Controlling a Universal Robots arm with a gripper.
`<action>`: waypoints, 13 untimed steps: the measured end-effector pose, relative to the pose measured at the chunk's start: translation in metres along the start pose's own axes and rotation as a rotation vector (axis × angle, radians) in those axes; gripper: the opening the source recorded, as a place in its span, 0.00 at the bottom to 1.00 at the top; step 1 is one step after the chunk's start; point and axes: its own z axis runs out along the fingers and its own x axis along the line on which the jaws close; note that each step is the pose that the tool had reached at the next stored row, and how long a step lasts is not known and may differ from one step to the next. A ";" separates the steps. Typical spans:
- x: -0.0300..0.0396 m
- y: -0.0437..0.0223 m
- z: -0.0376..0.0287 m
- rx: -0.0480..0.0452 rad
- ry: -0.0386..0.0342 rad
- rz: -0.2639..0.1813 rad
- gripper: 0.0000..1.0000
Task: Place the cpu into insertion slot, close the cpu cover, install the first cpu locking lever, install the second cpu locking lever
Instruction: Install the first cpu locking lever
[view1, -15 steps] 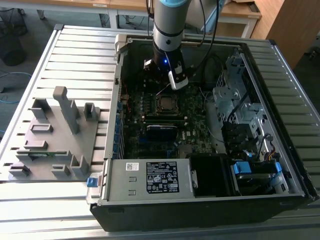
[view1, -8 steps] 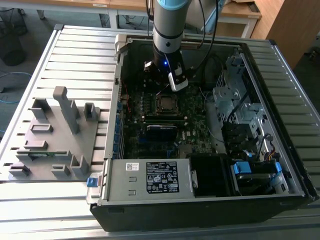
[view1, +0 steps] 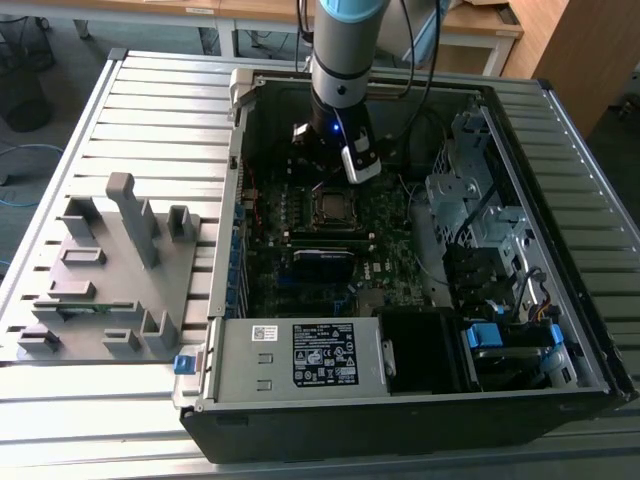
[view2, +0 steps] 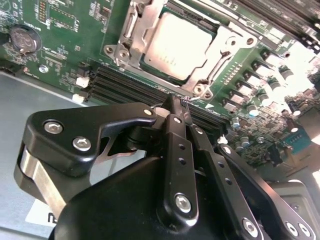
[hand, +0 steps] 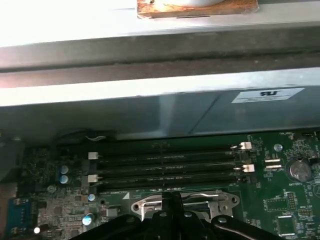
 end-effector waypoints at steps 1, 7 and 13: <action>-0.0005 0.0000 0.0001 0.0002 -0.0001 0.000 0.10; -0.0012 0.0018 0.0020 -0.0002 -0.0035 0.014 0.10; -0.0074 0.0020 0.0043 0.0000 -0.0070 0.028 0.10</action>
